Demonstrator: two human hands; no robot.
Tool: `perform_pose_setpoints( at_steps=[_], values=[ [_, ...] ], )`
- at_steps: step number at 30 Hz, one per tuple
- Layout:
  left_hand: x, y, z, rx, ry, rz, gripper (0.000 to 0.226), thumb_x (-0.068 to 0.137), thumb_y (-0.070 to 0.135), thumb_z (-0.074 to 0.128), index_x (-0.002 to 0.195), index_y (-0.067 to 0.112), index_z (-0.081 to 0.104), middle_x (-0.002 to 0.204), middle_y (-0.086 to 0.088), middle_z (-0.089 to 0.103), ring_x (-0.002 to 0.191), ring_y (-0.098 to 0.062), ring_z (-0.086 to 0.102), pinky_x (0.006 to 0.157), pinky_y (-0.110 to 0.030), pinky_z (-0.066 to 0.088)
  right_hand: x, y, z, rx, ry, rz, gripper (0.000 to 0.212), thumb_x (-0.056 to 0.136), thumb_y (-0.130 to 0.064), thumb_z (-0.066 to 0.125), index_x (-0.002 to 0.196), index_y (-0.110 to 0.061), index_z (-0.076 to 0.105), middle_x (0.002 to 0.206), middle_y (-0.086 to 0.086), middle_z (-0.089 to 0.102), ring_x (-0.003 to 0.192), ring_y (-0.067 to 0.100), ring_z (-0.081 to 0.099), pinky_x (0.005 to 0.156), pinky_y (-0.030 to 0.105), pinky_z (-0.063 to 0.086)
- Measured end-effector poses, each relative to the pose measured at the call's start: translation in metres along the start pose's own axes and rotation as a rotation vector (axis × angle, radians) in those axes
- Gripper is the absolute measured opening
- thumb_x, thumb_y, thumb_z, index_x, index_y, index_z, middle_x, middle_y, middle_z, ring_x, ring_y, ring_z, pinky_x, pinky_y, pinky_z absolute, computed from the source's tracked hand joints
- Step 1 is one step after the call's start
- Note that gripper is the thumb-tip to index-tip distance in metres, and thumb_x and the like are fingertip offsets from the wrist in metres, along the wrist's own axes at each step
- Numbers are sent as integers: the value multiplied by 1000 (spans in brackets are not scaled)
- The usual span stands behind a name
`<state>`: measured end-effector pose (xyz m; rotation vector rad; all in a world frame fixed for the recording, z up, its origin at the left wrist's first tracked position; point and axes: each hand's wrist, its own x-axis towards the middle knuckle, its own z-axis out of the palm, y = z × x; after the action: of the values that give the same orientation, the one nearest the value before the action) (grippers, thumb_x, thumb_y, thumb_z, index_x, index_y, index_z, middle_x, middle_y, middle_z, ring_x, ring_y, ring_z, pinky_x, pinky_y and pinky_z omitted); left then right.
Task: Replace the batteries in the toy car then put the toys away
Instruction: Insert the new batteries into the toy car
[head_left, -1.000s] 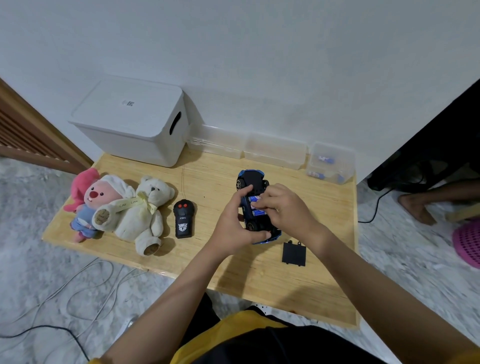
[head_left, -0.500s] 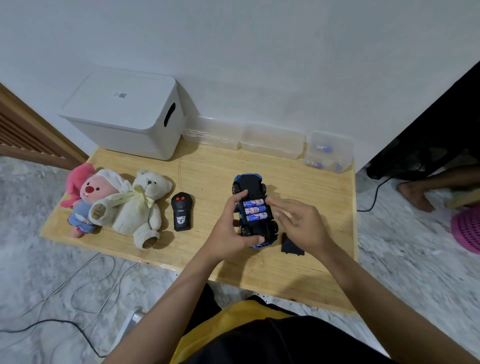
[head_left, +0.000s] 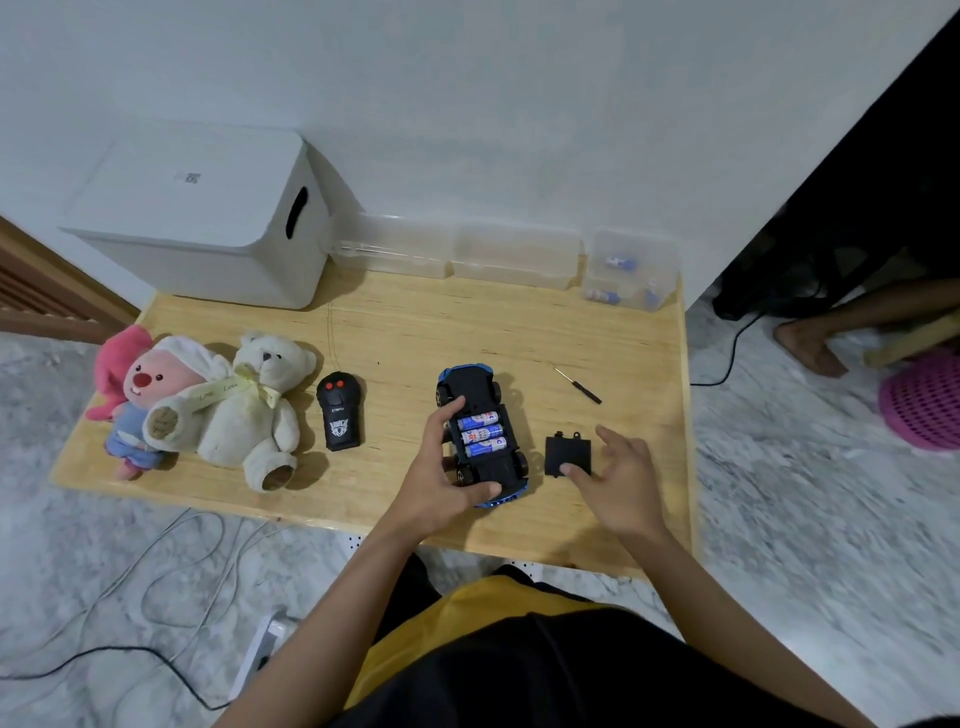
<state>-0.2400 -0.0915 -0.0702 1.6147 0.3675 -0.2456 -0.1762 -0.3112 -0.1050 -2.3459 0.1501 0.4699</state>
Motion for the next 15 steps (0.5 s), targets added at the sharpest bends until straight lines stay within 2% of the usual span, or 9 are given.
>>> perform_pose_setpoints(
  at_steps=[2, 5, 8, 10, 13, 15],
  values=[
    [0, -2, 1, -6, 2, 2, 97, 69, -11, 77, 140, 32, 28, 127, 4, 45, 94, 21, 53, 71, -10, 49, 2, 3, 4, -20, -8, -18, 69, 78, -37, 75, 137, -17, 46, 125, 5, 41, 111, 21, 54, 95, 41, 49],
    [-1, -4, 3, -24, 0, 6, 95, 70, -7, 78, 139, 37, 29, 129, 4, 46, 98, 16, 55, 75, -13, 50, 4, 3, 6, -13, 17, -40, 55, 76, -31, 77, 124, -16, 55, 118, 3, 42, 108, 20, 54, 92, 39, 50],
    [-2, -5, 5, -45, 7, 13, 93, 70, -9, 76, 137, 38, 31, 129, 3, 46, 104, 5, 56, 75, -12, 49, 5, 0, 3, 36, 32, -28, 44, 71, -25, 81, 107, -16, 57, 108, -1, 47, 97, 14, 54, 83, 32, 49],
    [-2, -6, 6, -74, 21, 20, 89, 71, -4, 76, 134, 42, 34, 129, 2, 47, 107, -6, 57, 78, -18, 52, 5, -1, 2, 111, 22, -1, 40, 70, -20, 83, 98, -18, 54, 97, -1, 56, 87, 15, 58, 73, 29, 50],
    [-2, -3, 11, -167, 54, 11, 62, 84, 8, 69, 127, 44, 42, 127, 2, 50, 103, -22, 63, 81, -36, 57, 5, -2, 0, 237, -8, 11, 34, 71, -14, 82, 92, -18, 56, 84, 3, 64, 75, 19, 63, 64, 25, 51],
    [-1, 0, 15, -191, 100, 14, 41, 95, 12, 57, 122, 41, 46, 124, 3, 53, 96, -17, 67, 78, -38, 59, 6, -3, -3, 285, 0, -9, 30, 71, -13, 82, 87, -20, 57, 79, 5, 66, 73, 21, 65, 61, 24, 50]
  ],
)
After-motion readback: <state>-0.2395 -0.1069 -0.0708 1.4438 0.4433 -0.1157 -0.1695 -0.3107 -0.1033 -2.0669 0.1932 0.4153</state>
